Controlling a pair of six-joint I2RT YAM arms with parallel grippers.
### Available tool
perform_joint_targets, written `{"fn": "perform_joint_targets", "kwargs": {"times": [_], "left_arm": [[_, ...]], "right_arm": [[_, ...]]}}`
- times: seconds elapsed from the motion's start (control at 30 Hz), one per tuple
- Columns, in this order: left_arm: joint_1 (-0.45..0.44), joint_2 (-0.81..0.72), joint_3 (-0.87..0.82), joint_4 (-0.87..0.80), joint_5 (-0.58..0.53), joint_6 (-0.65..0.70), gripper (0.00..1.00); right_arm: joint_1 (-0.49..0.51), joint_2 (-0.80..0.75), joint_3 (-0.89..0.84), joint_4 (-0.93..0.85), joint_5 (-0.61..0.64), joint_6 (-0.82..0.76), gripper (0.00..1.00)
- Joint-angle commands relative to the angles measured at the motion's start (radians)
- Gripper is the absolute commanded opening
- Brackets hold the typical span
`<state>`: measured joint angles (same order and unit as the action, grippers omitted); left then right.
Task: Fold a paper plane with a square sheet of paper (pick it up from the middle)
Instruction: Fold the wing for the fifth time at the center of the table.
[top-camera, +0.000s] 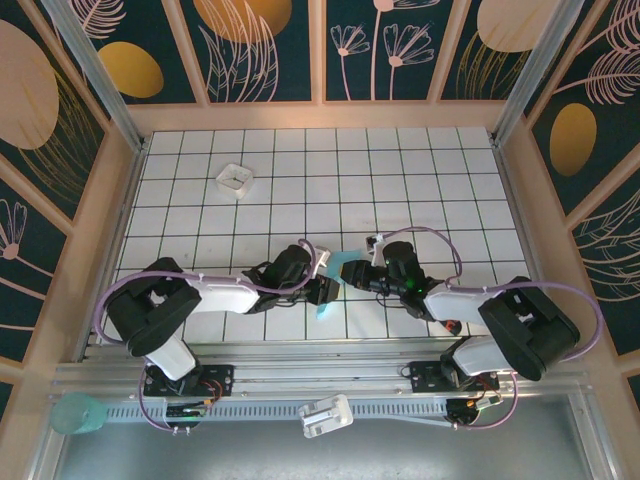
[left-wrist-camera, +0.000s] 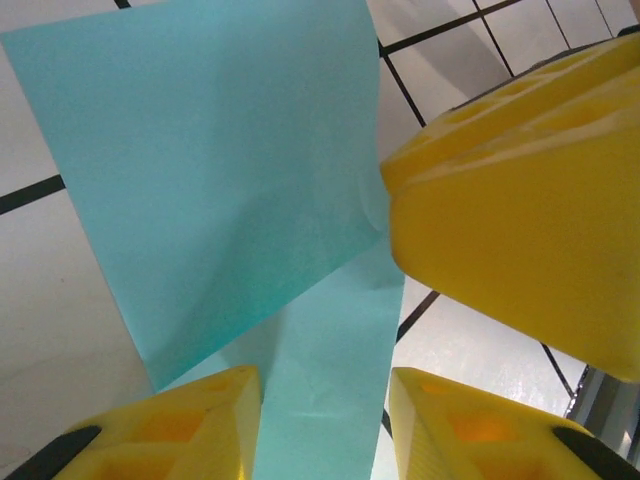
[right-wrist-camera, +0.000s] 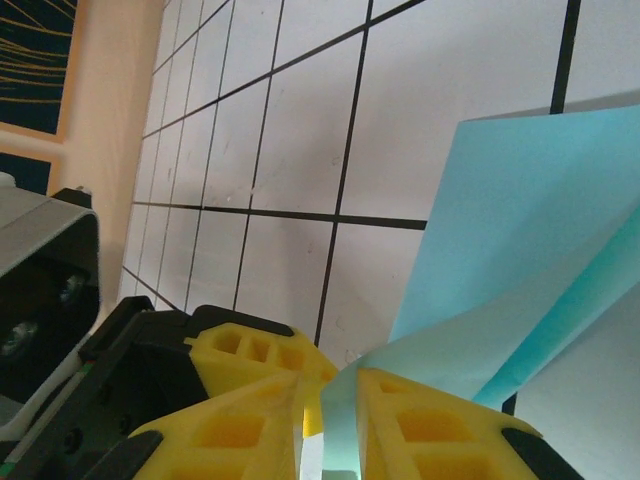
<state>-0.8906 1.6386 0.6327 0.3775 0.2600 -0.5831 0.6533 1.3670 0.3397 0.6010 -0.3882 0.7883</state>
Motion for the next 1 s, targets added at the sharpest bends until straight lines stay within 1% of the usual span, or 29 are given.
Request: {"fn": "perform_joint_targets", "kwargs": {"times": [0.0, 0.1, 0.27, 0.47, 0.63, 0.73, 0.93, 0.97], "left_arm": [[-0.008, 0.027, 0.031, 0.009, -0.013, 0.025, 0.38], [-0.007, 0.041, 0.041, 0.012, -0.008, 0.026, 0.34], [-0.008, 0.047, 0.045, 0.020, -0.010, 0.022, 0.26], [-0.007, 0.051, 0.038, 0.042, -0.007, -0.014, 0.14], [-0.007, 0.030, -0.011, 0.173, 0.048, -0.087, 0.04], [0.001, 0.040, -0.036, 0.252, 0.094, -0.141, 0.00], [0.037, 0.069, -0.091, 0.420, 0.193, -0.249, 0.00], [0.040, 0.100, -0.096, 0.437, 0.204, -0.262, 0.00]], "right_arm": [[-0.003, 0.018, -0.005, 0.063, -0.011, 0.022, 0.21], [-0.003, 0.029, 0.000, 0.078, -0.018, 0.032, 0.21], [-0.007, 0.031, 0.006, 0.072, -0.015, 0.030, 0.21], [-0.031, -0.013, 0.011, -0.001, -0.010, -0.021, 0.21], [-0.064, -0.074, 0.013, -0.104, -0.014, -0.095, 0.23], [-0.074, -0.092, 0.028, -0.175, -0.016, -0.148, 0.24], [-0.076, -0.070, 0.036, -0.175, -0.031, -0.166, 0.26], [-0.076, -0.063, 0.036, -0.170, -0.031, -0.166, 0.26]]}}
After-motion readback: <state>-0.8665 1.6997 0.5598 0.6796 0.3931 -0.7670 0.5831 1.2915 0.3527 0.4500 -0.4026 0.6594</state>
